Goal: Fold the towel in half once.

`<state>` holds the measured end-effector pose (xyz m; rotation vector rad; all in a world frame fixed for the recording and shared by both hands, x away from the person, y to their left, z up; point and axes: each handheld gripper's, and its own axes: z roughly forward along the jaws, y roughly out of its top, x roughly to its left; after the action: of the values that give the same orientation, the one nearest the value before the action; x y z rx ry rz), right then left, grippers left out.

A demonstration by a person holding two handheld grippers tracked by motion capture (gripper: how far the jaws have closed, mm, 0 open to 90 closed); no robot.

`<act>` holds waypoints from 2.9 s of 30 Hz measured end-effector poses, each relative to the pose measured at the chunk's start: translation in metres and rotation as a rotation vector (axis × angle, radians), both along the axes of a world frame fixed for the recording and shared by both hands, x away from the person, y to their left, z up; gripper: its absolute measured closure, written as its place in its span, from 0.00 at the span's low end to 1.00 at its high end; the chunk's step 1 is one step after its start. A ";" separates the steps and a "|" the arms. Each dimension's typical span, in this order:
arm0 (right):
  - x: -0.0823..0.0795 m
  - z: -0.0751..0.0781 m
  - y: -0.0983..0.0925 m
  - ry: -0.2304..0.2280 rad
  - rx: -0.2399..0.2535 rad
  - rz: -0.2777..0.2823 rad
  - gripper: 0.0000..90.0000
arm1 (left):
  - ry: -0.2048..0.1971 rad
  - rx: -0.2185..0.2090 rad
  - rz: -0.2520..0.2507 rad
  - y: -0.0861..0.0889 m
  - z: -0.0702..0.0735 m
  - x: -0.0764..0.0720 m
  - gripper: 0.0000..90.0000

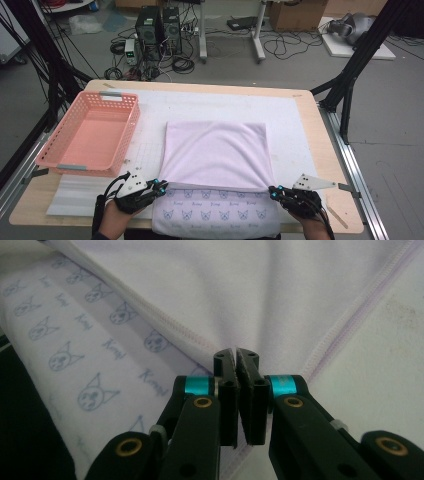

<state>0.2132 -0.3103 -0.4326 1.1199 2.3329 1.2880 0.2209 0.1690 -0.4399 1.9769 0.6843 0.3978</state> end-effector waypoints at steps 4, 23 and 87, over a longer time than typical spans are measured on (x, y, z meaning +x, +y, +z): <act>-0.011 0.002 0.000 -0.003 0.005 0.001 0.97 | 0.005 -0.013 0.001 0.002 0.002 -0.009 0.94; -0.056 0.005 -0.006 0.028 -0.019 0.094 0.97 | 0.100 0.032 -0.080 0.010 0.002 -0.050 0.91; 0.064 -0.002 -0.010 -0.034 -0.018 -0.123 0.70 | 0.142 0.067 0.453 -0.007 -0.008 0.171 0.91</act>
<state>0.2767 -0.3201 -0.4342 1.2057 2.2097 1.2305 0.3922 0.1618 -0.4479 1.9171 1.2315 0.5590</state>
